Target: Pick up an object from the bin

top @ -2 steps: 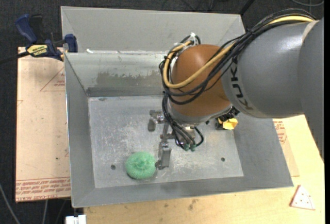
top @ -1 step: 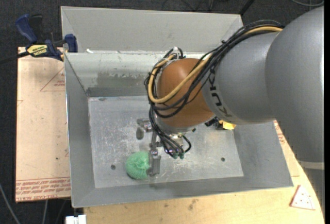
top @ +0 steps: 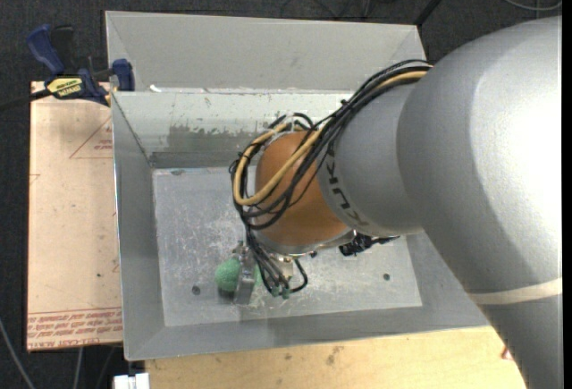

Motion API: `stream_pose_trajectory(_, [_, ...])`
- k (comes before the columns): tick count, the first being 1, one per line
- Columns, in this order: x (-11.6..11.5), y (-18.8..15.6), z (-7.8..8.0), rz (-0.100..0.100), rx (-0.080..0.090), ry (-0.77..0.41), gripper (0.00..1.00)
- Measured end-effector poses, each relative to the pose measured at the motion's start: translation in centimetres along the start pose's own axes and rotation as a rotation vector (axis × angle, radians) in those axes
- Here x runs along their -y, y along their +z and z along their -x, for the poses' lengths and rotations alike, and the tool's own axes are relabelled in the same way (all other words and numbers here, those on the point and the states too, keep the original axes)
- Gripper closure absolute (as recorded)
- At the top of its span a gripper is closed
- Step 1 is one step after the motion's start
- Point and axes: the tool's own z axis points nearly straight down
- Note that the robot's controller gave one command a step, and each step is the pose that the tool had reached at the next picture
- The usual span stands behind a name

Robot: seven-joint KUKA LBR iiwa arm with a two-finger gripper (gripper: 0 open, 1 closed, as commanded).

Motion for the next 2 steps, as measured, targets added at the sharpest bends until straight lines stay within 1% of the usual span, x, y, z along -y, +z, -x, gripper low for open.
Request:
stream_pose_trajectory(1, [0.0, 0.0, 0.0, 0.0, 0.0, 0.001, 1.0])
stream_pose_trajectory(2, [0.8, -14.8, -0.8, 0.001, 0.003, -0.064, 1.0])
